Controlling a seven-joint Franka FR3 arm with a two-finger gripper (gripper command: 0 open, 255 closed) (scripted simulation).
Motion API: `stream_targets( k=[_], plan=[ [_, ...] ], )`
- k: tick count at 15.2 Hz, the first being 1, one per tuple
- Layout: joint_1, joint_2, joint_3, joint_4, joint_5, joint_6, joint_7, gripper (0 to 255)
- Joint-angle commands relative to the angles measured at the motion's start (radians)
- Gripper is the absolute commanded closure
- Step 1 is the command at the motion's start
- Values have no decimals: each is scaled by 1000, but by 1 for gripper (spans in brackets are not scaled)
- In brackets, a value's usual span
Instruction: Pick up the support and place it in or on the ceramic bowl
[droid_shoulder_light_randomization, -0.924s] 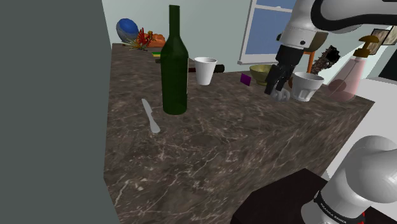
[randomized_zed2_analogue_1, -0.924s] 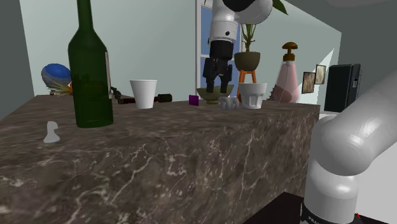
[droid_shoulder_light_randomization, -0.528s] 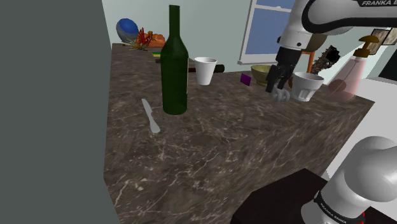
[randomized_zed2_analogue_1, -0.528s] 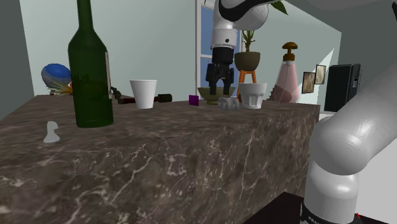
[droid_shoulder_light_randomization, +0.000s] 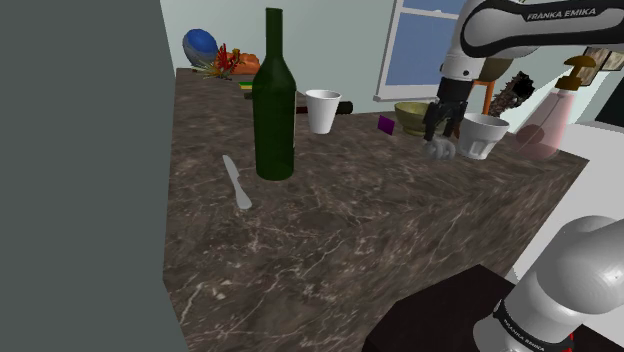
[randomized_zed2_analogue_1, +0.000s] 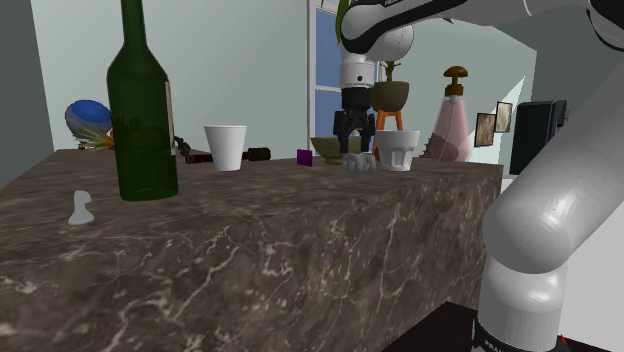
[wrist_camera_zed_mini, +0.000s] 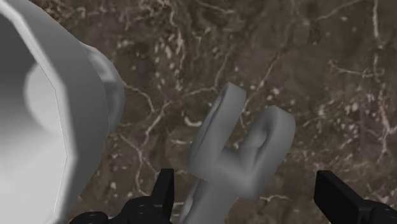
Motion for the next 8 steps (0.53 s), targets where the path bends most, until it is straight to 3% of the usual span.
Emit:
stream_targets(
  k=[1,8],
  plan=[
    [-6,2,-7,-24,-7,23,-4,0],
    [-8,-3,-11,-102,-10,97,-3,0]
  ],
)
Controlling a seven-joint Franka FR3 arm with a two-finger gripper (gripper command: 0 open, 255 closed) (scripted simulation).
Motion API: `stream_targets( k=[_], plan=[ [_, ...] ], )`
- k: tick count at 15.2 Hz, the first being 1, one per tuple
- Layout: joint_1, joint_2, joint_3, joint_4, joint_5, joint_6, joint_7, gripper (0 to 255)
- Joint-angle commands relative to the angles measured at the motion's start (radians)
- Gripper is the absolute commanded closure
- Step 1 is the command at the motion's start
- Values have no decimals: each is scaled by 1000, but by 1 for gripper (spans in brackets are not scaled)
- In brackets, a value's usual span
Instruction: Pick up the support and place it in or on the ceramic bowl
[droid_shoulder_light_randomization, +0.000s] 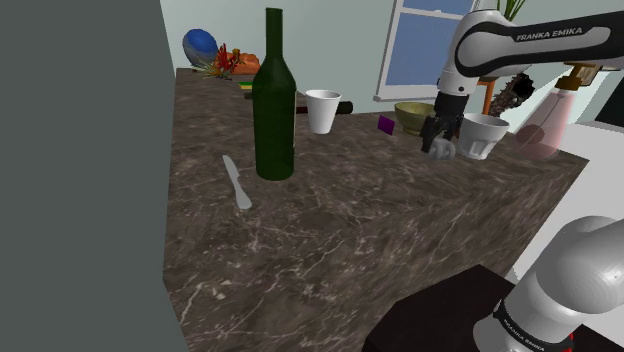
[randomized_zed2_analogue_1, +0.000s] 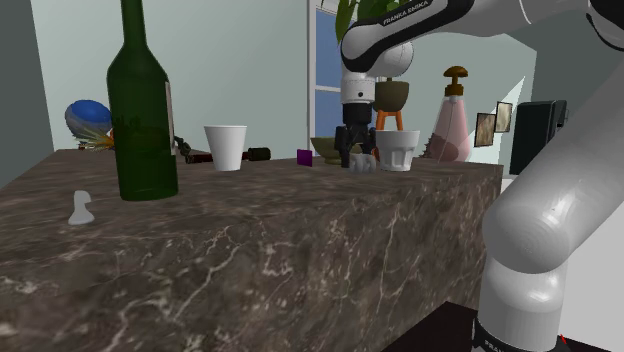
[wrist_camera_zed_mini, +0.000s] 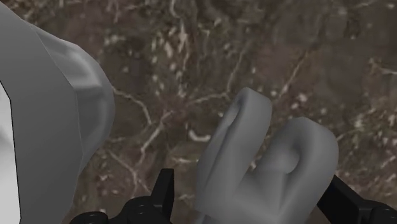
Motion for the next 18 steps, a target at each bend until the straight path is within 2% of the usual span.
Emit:
stream_targets(
  k=[1,6,7,16,18],
  plan=[
    [0,0,0,-7,0,8,1,0],
    [0,0,0,-7,0,7,1,0],
    [0,0,0,-7,0,7,1,255],
    [0,0,0,-7,0,8,1,255],
    [1,0,2,20,1,-19,1,255]
  ],
)
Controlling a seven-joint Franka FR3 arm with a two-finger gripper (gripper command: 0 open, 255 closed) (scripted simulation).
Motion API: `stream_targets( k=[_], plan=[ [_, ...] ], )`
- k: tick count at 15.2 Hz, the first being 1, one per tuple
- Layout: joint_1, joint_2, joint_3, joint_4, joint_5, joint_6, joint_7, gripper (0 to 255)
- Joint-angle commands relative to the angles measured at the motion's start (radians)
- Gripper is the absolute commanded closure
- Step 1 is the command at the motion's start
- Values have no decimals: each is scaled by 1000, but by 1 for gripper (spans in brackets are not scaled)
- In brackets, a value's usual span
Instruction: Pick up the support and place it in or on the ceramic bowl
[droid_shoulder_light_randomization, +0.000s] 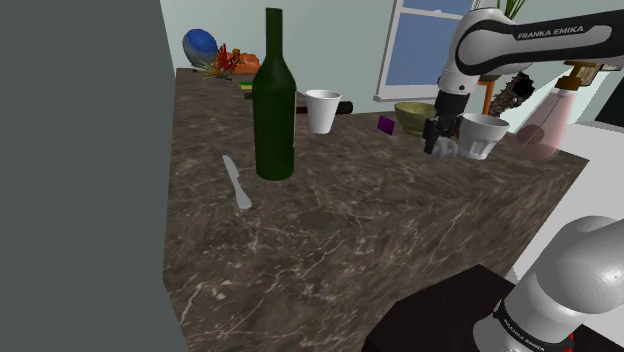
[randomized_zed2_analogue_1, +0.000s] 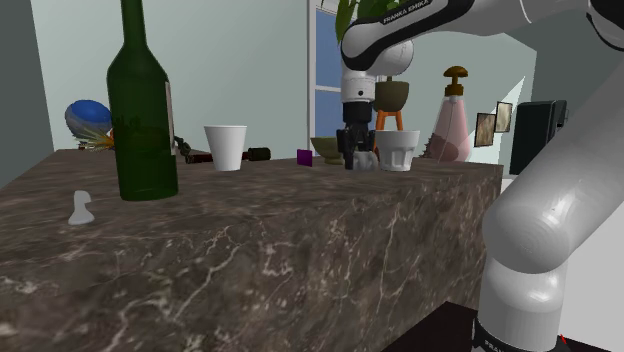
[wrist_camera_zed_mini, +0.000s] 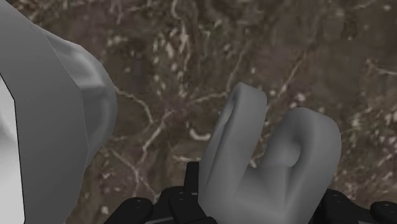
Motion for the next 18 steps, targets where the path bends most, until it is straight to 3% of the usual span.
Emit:
stream_targets(
  k=[1,18],
  plan=[
    [1,1,3,25,2,-24,1,255],
    [8,41,12,288,13,-247,-2,255]
  ],
)
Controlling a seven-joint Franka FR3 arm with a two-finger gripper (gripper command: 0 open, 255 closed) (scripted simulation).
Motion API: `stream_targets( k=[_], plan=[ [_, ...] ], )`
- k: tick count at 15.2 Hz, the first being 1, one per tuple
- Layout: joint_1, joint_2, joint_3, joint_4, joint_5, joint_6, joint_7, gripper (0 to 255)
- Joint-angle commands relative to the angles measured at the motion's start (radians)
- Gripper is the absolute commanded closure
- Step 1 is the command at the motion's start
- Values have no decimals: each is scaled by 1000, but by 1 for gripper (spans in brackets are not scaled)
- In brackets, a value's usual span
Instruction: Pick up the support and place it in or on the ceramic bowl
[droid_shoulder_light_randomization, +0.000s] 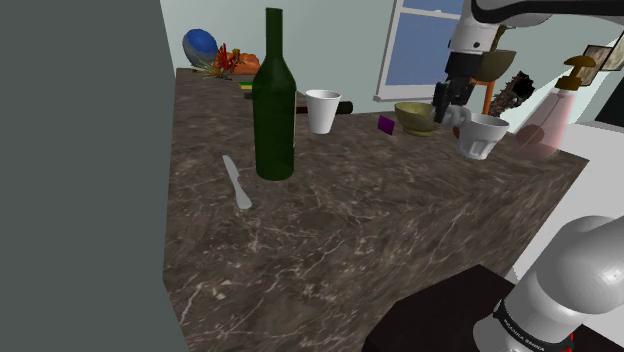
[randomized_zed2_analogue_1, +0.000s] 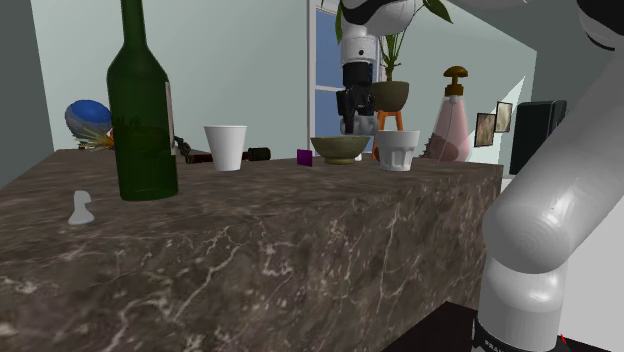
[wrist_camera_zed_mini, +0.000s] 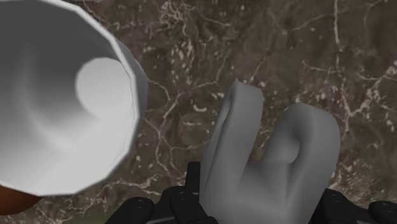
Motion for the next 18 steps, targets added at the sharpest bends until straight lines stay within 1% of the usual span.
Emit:
stream_targets(
  k=[1,12,13,18],
  plan=[
    [1,4,2,33,1,-29,0,255],
    [6,65,2,240,9,-175,-5,255],
    [6,66,2,243,9,-178,-5,255],
    [-7,243,-63,401,19,-159,-87,255]
  ],
)
